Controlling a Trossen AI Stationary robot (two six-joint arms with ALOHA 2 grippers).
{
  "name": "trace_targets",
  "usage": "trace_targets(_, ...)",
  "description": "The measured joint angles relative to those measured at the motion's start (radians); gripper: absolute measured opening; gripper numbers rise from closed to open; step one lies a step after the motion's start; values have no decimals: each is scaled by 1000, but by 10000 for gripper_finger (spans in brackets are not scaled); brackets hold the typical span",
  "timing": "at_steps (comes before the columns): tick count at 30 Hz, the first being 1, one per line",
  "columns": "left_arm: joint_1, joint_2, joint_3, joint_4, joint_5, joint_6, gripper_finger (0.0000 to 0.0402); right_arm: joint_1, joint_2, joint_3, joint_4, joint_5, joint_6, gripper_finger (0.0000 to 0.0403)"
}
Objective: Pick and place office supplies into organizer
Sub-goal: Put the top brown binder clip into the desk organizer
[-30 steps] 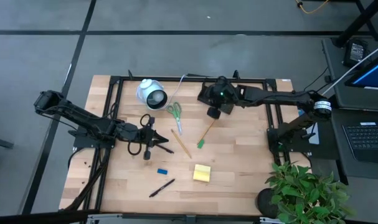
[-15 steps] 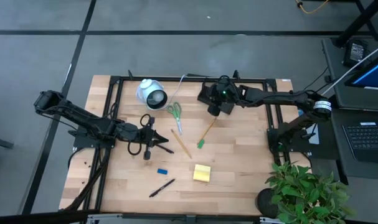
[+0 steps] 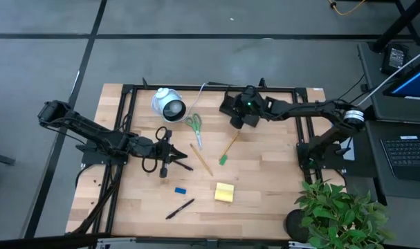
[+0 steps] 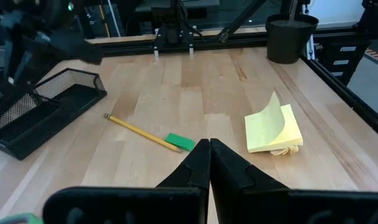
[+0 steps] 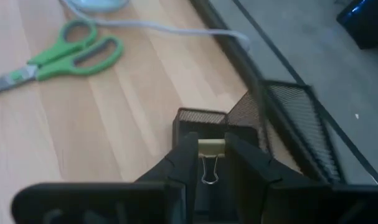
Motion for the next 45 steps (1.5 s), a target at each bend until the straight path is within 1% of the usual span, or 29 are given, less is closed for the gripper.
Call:
trace_targets(10, 0, 0, 0, 0, 0, 0, 2, -18, 153, 84, -4, 3, 0, 78)
trace_targets(14, 0, 0, 0, 0, 0, 0, 2, -24, 181, 114, -7, 4, -4, 78)
trace_targets(24, 0, 0, 0, -1, 0, 0, 2, -54, 245, 118, -42, 4, -2, 78)
trace_targets(45, 0, 0, 0, 0, 0, 0, 2, -53, 248, 124, -42, 3, -6, 79)
